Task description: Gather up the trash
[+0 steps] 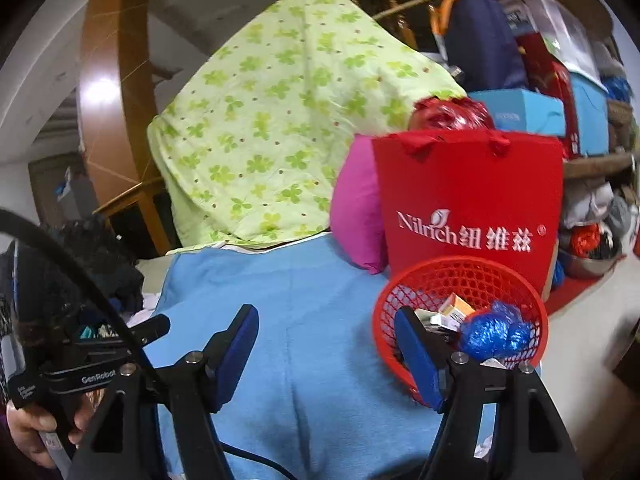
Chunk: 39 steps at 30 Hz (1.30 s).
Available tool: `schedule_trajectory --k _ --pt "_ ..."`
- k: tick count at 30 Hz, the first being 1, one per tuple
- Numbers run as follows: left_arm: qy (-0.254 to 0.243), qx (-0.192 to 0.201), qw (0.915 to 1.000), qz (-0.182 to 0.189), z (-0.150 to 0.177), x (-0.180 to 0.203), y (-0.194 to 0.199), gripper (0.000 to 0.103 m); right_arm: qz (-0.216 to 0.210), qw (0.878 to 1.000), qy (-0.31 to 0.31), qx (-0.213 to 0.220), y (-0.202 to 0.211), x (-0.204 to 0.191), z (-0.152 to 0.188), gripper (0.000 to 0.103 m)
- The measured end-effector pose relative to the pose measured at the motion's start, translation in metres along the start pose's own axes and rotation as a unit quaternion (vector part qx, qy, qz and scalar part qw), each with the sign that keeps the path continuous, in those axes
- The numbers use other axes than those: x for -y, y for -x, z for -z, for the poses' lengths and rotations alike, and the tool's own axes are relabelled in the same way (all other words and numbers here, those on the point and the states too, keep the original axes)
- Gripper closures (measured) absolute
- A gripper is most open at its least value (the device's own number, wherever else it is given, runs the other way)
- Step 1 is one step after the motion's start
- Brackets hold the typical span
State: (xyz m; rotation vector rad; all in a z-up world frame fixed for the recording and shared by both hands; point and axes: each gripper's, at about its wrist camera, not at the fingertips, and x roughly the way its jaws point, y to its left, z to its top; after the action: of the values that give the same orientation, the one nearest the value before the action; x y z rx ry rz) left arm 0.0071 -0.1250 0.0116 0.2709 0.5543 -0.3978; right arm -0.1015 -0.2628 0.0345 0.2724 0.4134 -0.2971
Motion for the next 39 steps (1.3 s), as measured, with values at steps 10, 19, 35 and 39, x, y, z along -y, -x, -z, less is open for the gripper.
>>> schedule_trajectory --k 10,19,35,39 --pt "0.013 0.009 0.999 -0.043 0.008 -0.022 0.023 0.01 0.006 0.999 0.027 0.017 0.013 -0.04 -0.002 0.028" --pt "0.014 0.021 0.9975 -0.065 0.013 -0.032 0.042 0.008 0.014 0.999 0.035 0.029 0.02 -0.058 -0.004 0.028" --pt "0.031 -0.018 0.9973 -0.064 0.023 -0.048 0.039 0.005 0.015 0.999 0.041 -0.003 0.007 -0.077 0.0 0.024" --pt "0.035 -0.017 0.9969 -0.068 0.023 -0.053 0.04 0.005 0.015 0.999 0.046 0.001 0.007 -0.082 0.0 0.024"
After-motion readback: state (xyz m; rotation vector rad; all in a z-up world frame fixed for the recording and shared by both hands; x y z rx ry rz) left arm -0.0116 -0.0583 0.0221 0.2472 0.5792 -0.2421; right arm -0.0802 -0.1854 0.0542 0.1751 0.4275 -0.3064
